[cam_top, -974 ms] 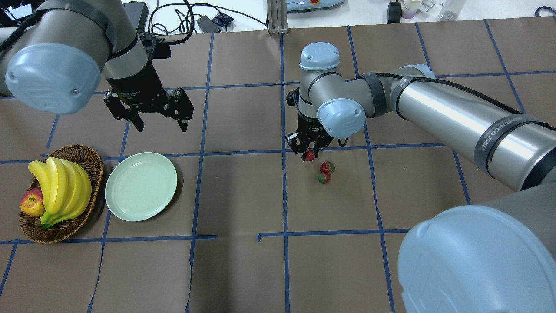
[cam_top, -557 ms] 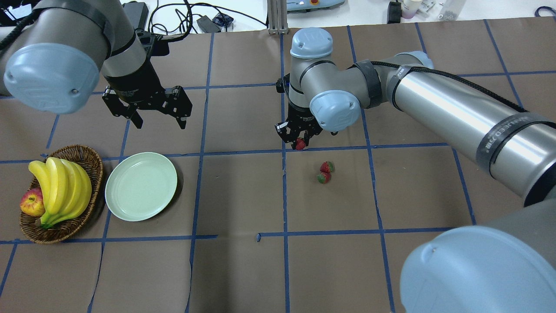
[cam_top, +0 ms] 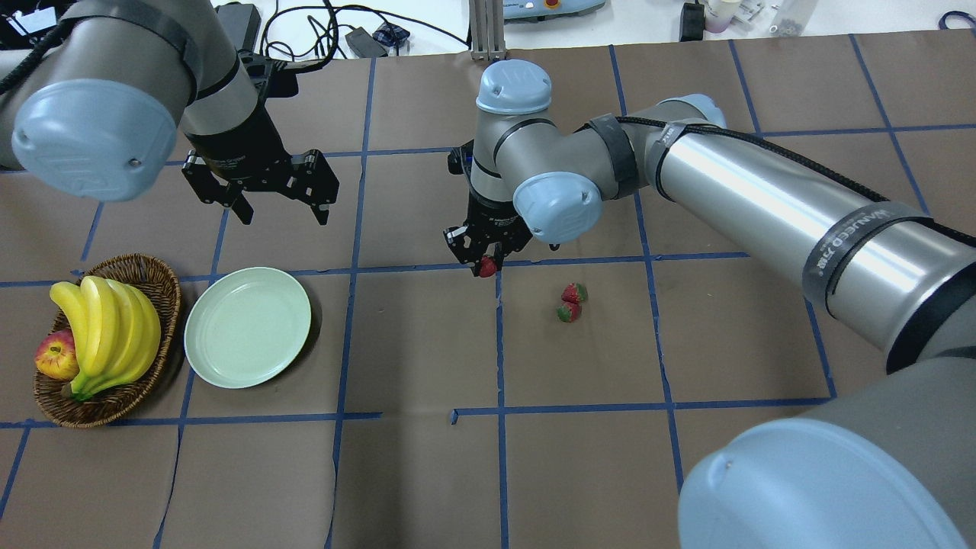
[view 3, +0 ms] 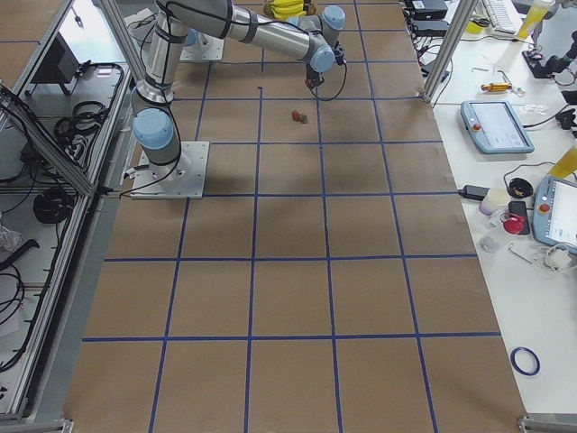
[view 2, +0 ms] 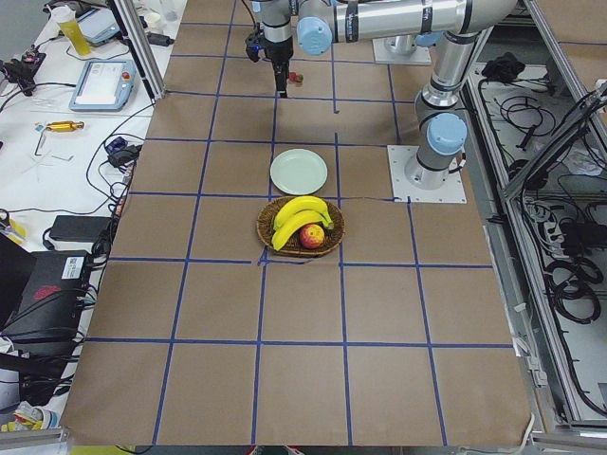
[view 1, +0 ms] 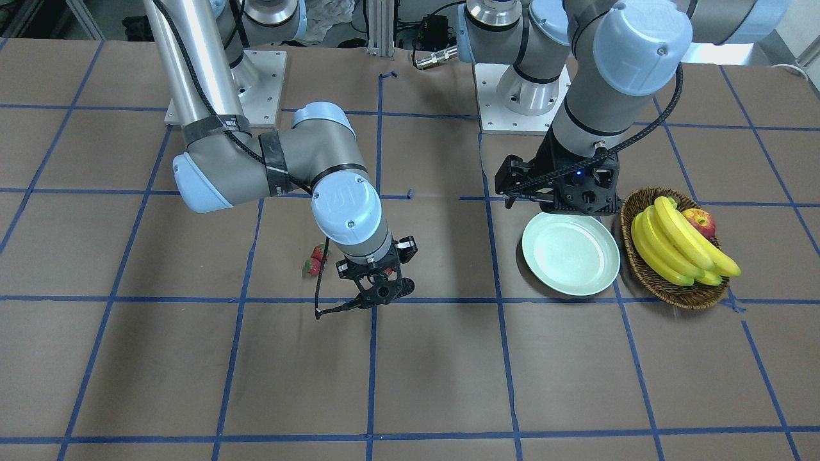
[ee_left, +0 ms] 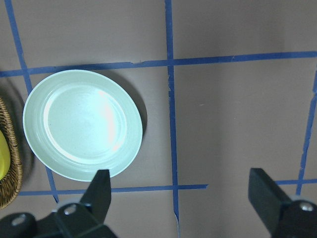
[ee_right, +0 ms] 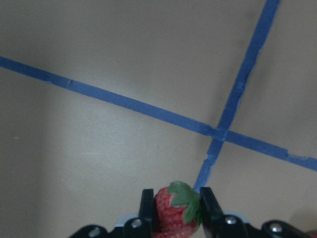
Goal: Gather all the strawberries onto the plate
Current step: 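Carry the strawberry toward the plate and release it on the table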
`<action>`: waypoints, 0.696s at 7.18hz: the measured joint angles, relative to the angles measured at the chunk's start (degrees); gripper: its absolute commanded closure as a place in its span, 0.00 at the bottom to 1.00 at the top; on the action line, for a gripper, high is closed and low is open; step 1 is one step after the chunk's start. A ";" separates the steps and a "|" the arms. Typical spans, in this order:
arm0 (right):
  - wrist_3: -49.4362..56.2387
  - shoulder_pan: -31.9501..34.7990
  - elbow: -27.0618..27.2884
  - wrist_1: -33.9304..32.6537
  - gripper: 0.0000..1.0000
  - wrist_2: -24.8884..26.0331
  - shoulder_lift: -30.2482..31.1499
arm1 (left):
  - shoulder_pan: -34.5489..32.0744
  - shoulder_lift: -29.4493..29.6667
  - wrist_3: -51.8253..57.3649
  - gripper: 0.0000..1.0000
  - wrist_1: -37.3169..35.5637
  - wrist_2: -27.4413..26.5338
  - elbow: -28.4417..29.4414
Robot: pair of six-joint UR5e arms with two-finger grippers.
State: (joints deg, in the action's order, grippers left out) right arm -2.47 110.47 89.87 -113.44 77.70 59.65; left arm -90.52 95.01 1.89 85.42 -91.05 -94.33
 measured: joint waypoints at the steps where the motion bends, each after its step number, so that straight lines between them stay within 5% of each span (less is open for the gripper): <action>1: -1.19 1.15 0.19 -1.09 1.00 -0.57 -0.68 | 0.00 0.00 0.08 0.00 -0.02 -0.07 -0.02; 3: -1.99 2.51 0.51 -2.12 1.00 -1.90 -2.46 | -0.01 -0.01 0.11 0.00 -0.07 -0.11 0.01; 4: -2.01 2.72 0.79 -2.20 0.81 -2.21 -3.00 | -0.01 -0.05 0.08 0.00 -0.08 -0.10 0.02; 5: -1.93 2.78 1.12 -2.22 0.48 -2.32 -3.22 | -0.01 -0.07 0.06 0.00 -0.08 -0.07 0.01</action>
State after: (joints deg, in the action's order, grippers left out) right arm -4.40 113.25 90.99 -115.66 75.38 56.43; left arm -90.53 94.93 1.94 85.34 -91.12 -94.32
